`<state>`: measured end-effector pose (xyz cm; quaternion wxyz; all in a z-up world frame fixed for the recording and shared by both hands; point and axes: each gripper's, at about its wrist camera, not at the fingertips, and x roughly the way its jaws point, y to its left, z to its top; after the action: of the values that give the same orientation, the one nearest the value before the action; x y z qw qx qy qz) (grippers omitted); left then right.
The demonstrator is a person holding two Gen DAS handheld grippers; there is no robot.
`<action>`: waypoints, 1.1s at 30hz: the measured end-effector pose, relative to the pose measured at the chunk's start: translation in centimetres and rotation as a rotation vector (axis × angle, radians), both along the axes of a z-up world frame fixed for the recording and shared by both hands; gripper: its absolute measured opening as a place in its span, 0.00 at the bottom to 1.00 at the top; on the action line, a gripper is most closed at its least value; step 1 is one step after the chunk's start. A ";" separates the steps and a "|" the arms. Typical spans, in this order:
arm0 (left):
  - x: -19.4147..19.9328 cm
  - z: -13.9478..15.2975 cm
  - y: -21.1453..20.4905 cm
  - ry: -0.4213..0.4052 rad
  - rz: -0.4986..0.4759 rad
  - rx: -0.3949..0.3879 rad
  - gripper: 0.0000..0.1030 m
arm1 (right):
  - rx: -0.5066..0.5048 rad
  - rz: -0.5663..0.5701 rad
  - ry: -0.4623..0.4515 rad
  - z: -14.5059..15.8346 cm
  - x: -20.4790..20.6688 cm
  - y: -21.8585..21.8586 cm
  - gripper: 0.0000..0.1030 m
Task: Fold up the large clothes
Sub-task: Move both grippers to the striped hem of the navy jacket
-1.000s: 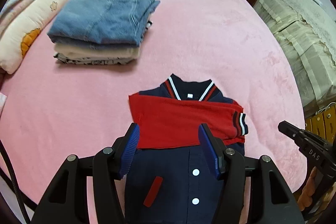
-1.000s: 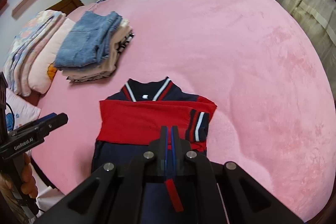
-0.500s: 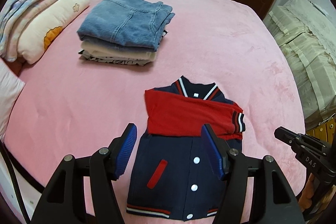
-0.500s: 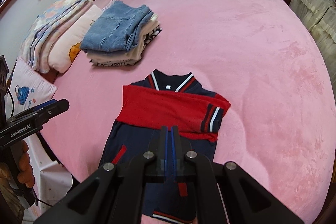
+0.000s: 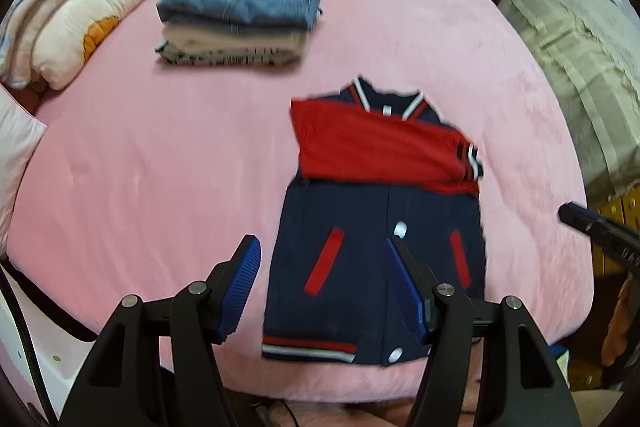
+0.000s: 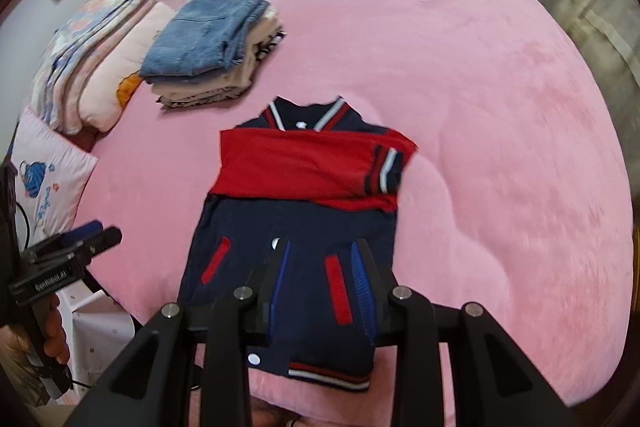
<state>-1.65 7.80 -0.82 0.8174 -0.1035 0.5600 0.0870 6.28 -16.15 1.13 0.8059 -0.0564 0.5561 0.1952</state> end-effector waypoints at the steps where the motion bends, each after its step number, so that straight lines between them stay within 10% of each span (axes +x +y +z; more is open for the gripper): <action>1: -0.4 -0.4 0.2 0.012 -0.009 -0.003 0.61 | -0.008 -0.020 0.003 -0.2 -0.7 -0.3 0.30; 19: -8.0 -10.9 5.5 0.209 -0.039 -0.175 0.61 | -0.032 -0.213 0.166 -8.4 -11.2 -2.5 0.42; 33: -7.2 -18.4 6.0 0.195 -0.041 -0.318 0.61 | -0.025 -0.251 0.154 -15.9 -10.9 -5.8 0.44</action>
<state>-8.82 13.77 -19.21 0.7342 -0.2110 0.6452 -0.0098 -4.60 -21.92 -14.74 0.7783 0.0186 0.6212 0.0898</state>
